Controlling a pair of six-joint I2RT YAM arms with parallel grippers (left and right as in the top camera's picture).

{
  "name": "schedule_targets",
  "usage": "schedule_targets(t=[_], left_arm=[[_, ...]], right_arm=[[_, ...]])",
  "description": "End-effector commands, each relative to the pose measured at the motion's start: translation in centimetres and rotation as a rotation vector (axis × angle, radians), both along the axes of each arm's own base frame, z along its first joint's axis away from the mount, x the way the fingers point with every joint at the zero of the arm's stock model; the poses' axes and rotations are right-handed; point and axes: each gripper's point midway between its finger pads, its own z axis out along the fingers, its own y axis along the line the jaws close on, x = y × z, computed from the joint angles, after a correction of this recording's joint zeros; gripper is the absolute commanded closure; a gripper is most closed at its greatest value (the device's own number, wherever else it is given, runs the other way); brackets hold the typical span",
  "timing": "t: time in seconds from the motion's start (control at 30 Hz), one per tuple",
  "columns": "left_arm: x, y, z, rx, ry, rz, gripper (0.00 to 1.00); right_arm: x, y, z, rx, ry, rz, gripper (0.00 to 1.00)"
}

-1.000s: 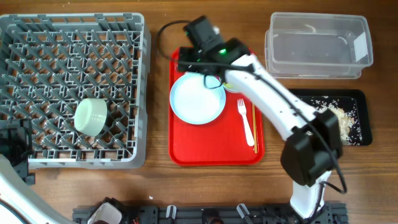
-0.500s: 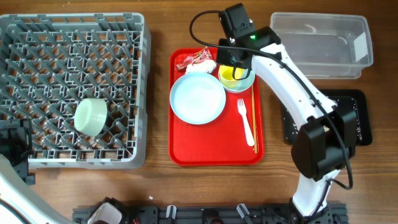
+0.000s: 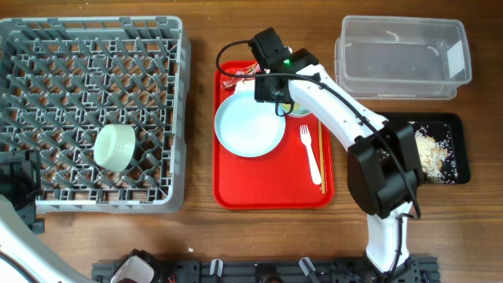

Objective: Sort waste into correct bins and load items into the dishwasher rack
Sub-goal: 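Return the right gripper to the red tray and grasp the yellow cup, then carry the yellow cup with the right gripper into the dish rack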

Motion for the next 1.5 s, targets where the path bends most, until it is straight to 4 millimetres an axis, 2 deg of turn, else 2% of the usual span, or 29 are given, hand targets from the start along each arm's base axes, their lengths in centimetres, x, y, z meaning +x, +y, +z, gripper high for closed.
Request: schedule_targets(t=[0.0,0.07,0.13,0.17,0.2,0.37,0.5,0.57,0.63,0.77,0.9,1.03,1.13,1.2,1.37,1.47], left_arm=[[-0.1,0.1,0.0,-0.001,0.001,0.014,0.00],[-0.1,0.1,0.0,-0.001,0.001,0.014,0.00],[-0.1,0.1,0.0,-0.001,0.001,0.014,0.00],[-0.1,0.1,0.0,-0.001,0.001,0.014,0.00],[-0.1,0.1,0.0,-0.001,0.001,0.014,0.00],[-0.1,0.1,0.0,-0.001,0.001,0.014,0.00],[-0.1,0.1,0.0,-0.001,0.001,0.014,0.00],[-0.1,0.1,0.0,-0.001,0.001,0.014,0.00],[-0.1,0.1,0.0,-0.001,0.001,0.014,0.00],[-0.1,0.1,0.0,-0.001,0.001,0.014,0.00],[-0.1,0.1,0.0,-0.001,0.001,0.014,0.00],[-0.1,0.1,0.0,-0.001,0.001,0.014,0.00],[-0.1,0.1,0.0,-0.001,0.001,0.014,0.00],[-0.1,0.1,0.0,-0.001,0.001,0.014,0.00],[-0.1,0.1,0.0,-0.001,0.001,0.014,0.00],[-0.1,0.1,0.0,-0.001,0.001,0.014,0.00]], right_arm=[[0.2,-0.9,-0.5,-0.041,-0.008,-0.030,0.94],[0.3,-0.7,-0.2,-0.032,-0.010,-0.027,0.96],[0.4,-0.3,0.9,-0.010,-0.019,-0.022,0.96],[0.5,0.1,1.8,0.012,-0.025,-0.016,0.95],[0.7,0.9,3.8,0.064,-0.044,0.000,0.96],[0.4,1.8,8.1,0.141,-0.093,0.048,0.96],[-0.3,2.9,8.2,0.200,-0.060,0.077,0.96],[-0.6,3.9,8.9,0.257,-0.058,0.101,0.96],[-0.6,5.5,10.6,0.350,-0.076,0.143,0.96],[-1.1,12.1,17.8,0.745,-0.166,0.371,0.96],[-1.6,15.9,21.0,0.910,-0.214,0.429,0.96],[-4.2,22.3,22.0,1.018,-0.254,0.536,0.96],[-6.4,26.8,22.1,1.105,-0.279,0.612,0.96],[-7.3,28.9,21.8,1.155,-0.286,0.638,0.96],[-8.0,32.6,20.2,1.301,-0.275,0.632,0.96],[-7.4,33.6,17.5,1.359,-0.224,0.580,0.96]])
